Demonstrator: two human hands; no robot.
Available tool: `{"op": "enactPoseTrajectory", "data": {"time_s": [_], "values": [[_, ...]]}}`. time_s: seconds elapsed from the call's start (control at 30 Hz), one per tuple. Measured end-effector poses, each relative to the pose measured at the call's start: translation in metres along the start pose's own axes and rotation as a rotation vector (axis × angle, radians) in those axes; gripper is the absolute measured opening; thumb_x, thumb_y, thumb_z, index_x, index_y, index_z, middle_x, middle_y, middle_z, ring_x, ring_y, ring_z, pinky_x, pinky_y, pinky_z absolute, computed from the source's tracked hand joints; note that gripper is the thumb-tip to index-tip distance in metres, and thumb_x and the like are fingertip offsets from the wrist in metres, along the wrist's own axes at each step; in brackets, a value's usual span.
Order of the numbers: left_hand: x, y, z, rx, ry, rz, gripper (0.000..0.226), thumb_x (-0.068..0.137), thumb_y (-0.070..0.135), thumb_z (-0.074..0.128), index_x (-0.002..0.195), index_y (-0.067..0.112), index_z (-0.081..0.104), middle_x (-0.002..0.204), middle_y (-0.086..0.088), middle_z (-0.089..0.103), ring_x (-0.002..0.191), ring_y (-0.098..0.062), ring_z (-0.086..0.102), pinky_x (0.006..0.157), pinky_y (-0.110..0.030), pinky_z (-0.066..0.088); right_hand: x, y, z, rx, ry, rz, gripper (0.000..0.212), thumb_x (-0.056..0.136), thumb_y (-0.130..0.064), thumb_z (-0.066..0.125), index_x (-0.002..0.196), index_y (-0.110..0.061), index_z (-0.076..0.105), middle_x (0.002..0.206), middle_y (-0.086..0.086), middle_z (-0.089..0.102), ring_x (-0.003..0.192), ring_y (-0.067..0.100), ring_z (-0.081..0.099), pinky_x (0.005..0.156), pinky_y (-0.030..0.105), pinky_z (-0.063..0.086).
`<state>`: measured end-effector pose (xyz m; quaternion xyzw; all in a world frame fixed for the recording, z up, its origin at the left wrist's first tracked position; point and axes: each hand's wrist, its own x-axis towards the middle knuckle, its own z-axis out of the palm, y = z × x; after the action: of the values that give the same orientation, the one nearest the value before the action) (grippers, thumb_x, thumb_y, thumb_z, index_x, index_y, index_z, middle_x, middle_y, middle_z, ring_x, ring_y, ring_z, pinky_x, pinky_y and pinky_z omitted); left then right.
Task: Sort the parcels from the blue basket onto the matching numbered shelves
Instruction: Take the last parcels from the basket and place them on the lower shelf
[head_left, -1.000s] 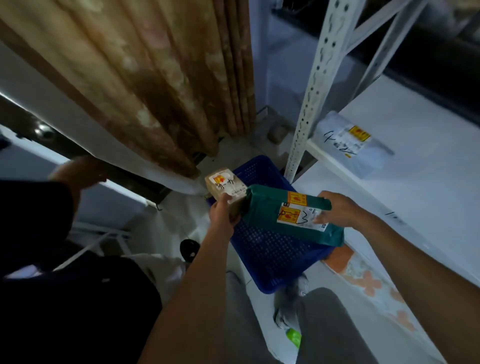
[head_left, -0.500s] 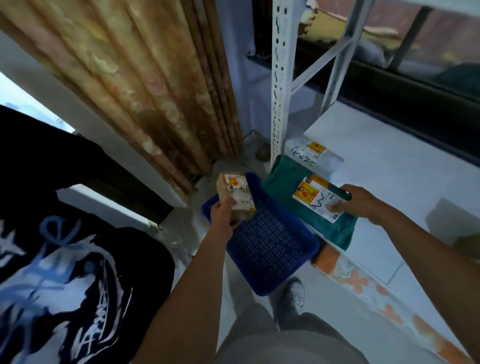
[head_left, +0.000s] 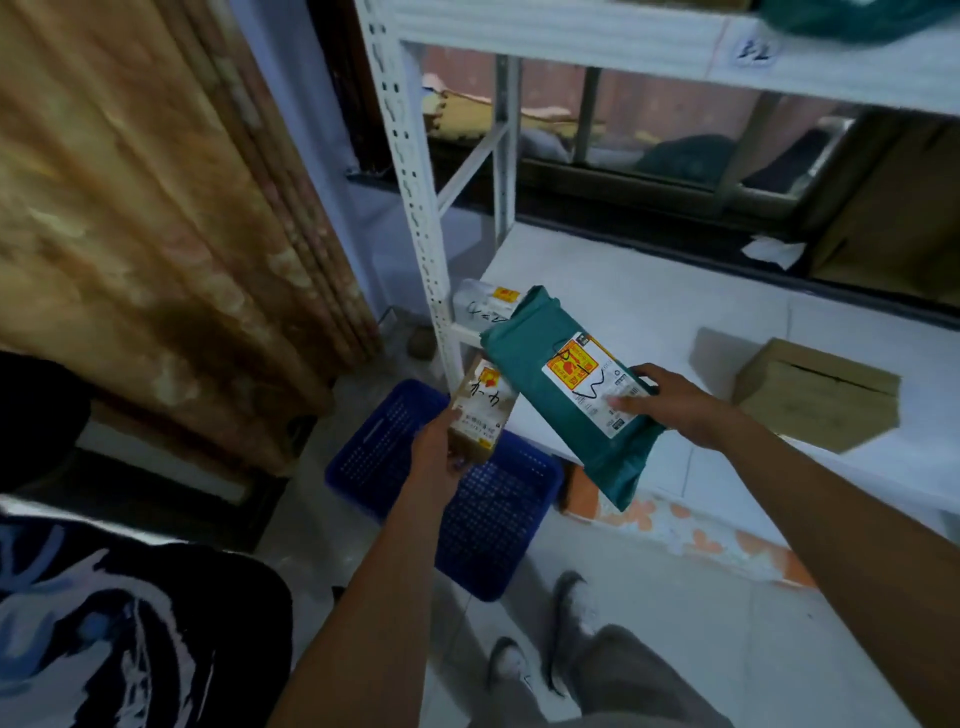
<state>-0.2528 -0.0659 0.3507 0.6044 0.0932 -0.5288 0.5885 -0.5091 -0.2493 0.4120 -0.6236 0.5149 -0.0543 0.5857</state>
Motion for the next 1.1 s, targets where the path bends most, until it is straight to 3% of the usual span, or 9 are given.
{"op": "enactPoseTrajectory", "data": {"time_s": [0.1, 0.2, 0.3, 0.5, 0.8, 0.87, 1.0, 1.1], "values": [[-0.018, -0.009, 0.01, 0.002, -0.025, -0.015, 0.05, 0.091, 0.032, 0.07, 0.133, 0.011, 0.054, 0.128, -0.015, 0.062, 0.113, -0.033, 0.061, 0.072, -0.038, 0.055, -0.029, 0.015, -0.012, 0.044, 0.034, 0.011, 0.051, 0.08, -0.037, 0.081, 0.123, -0.023, 0.059, 0.111, 0.002, 0.072, 0.1, 0.022, 0.067, 0.07, 0.033, 0.052], [-0.033, -0.014, 0.017, 0.044, -0.06, 0.0, 0.052, 0.09, 0.037, 0.069, 0.133, 0.011, 0.057, 0.127, -0.014, 0.064, 0.104, -0.03, 0.063, 0.065, -0.033, 0.053, -0.049, 0.027, -0.03, 0.053, 0.048, 0.018, 0.062, 0.068, -0.051, 0.086, 0.119, -0.026, 0.063, 0.111, 0.001, 0.074, 0.106, 0.024, 0.068, 0.091, 0.046, 0.057], [-0.046, -0.017, 0.028, 0.075, -0.108, 0.0, 0.049, 0.091, 0.039, 0.067, 0.133, 0.013, 0.058, 0.125, -0.012, 0.065, 0.104, -0.029, 0.064, 0.068, -0.035, 0.055, -0.064, 0.033, -0.052, 0.059, 0.049, 0.013, 0.069, 0.058, -0.051, 0.088, 0.116, -0.024, 0.064, 0.108, 0.003, 0.076, 0.107, 0.027, 0.069, 0.099, 0.052, 0.052], [-0.074, -0.033, 0.059, 0.12, -0.143, 0.08, 0.042, 0.09, 0.027, 0.071, 0.129, 0.018, 0.057, 0.124, -0.012, 0.066, 0.108, -0.033, 0.064, 0.072, -0.041, 0.058, -0.095, 0.043, -0.099, 0.05, 0.092, -0.022, 0.048, 0.075, -0.025, 0.087, 0.116, -0.022, 0.063, 0.108, 0.005, 0.075, 0.105, 0.029, 0.069, 0.097, 0.051, 0.05], [-0.103, -0.075, 0.12, 0.246, -0.229, 0.173, 0.045, 0.085, -0.005, 0.068, 0.12, 0.013, 0.046, 0.12, -0.017, 0.063, 0.111, -0.036, 0.063, 0.077, -0.044, 0.057, -0.141, 0.08, -0.159, 0.068, 0.082, -0.051, 0.074, 0.057, -0.052, 0.091, 0.121, -0.029, 0.064, 0.109, -0.004, 0.076, 0.108, 0.023, 0.069, 0.102, 0.05, 0.051], [-0.105, -0.081, 0.13, 0.269, -0.224, 0.187, 0.049, 0.084, -0.001, 0.07, 0.125, 0.013, 0.047, 0.117, -0.015, 0.065, 0.109, -0.033, 0.065, 0.079, -0.042, 0.057, -0.151, 0.091, -0.168, 0.118, 0.101, -0.064, 0.077, 0.058, -0.058, 0.089, 0.124, -0.027, 0.064, 0.111, -0.004, 0.075, 0.11, 0.023, 0.068, 0.103, 0.049, 0.05], [-0.111, -0.083, 0.145, 0.245, -0.174, 0.198, 0.041, 0.087, 0.023, 0.072, 0.125, 0.015, 0.062, 0.111, -0.008, 0.073, 0.096, -0.023, 0.067, 0.074, -0.032, 0.052, -0.177, 0.103, -0.192, 0.186, 0.133, -0.114, 0.045, 0.085, -0.038, 0.075, 0.126, -0.022, 0.065, 0.113, -0.002, 0.075, 0.109, 0.024, 0.069, 0.104, 0.047, 0.049], [-0.117, -0.089, 0.157, 0.169, -0.242, 0.18, 0.041, 0.089, 0.03, 0.071, 0.126, 0.015, 0.063, 0.119, -0.01, 0.071, 0.073, -0.014, 0.062, 0.063, -0.026, 0.05, -0.193, 0.114, -0.217, 0.177, 0.17, -0.106, 0.04, 0.088, -0.031, 0.073, 0.125, -0.02, 0.066, 0.106, 0.0, 0.077, 0.1, 0.022, 0.07, 0.094, 0.037, 0.054]]}}
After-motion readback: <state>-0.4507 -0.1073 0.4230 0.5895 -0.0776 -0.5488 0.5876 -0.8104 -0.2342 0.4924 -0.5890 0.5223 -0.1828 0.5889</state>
